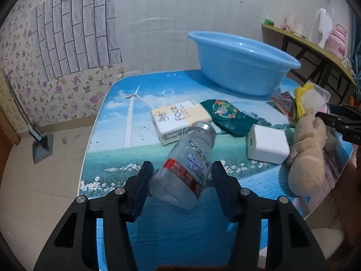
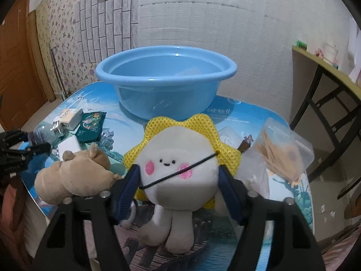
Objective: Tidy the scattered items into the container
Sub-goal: 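Grasp the glass bottle with the left tool while the right tool grasps the plush sun toy, then carry the bottle and plush sun toy over the basin and open both tools, then grasp the cotton-swab zip bag with the right tool while the left tool grasps the tan plush dog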
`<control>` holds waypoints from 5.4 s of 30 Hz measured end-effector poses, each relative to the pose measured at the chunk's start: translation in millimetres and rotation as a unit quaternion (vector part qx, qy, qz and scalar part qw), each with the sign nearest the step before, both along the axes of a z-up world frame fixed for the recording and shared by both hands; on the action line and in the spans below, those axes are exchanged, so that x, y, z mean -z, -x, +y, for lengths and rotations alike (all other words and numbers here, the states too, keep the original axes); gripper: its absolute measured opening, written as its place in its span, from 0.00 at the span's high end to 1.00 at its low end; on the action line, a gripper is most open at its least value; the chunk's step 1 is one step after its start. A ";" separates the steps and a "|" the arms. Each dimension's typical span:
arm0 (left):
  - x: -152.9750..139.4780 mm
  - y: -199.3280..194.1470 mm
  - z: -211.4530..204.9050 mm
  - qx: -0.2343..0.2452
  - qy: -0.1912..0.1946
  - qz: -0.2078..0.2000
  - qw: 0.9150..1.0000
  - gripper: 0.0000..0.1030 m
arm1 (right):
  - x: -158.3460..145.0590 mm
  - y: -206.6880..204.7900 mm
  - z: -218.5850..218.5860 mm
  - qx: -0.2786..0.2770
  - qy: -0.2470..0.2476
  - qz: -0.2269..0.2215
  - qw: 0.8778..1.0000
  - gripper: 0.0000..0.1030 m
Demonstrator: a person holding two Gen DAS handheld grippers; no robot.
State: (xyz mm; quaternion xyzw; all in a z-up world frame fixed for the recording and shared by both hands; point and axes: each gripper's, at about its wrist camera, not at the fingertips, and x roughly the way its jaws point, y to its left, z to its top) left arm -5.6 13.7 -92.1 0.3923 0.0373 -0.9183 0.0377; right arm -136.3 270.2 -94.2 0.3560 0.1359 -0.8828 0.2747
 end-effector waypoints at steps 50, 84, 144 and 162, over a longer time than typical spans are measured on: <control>-55.8 2.5 25.2 -0.008 0.007 0.048 0.999 0.63 | -33.7 2.1 42.9 0.019 0.096 0.008 0.995 0.41; -106.4 142.8 85.7 0.088 0.021 0.093 0.992 0.62 | -76.2 73.5 8.2 -0.024 0.159 0.042 0.986 0.41; -32.9 26.8 23.9 -0.027 -0.011 0.009 1.000 0.05 | -7.9 19.5 76.2 0.079 0.048 -0.039 0.995 0.30; -39.9 12.4 92.0 0.135 -0.035 0.029 0.990 0.05 | 17.9 24.7 73.4 0.078 0.042 -0.075 0.993 0.30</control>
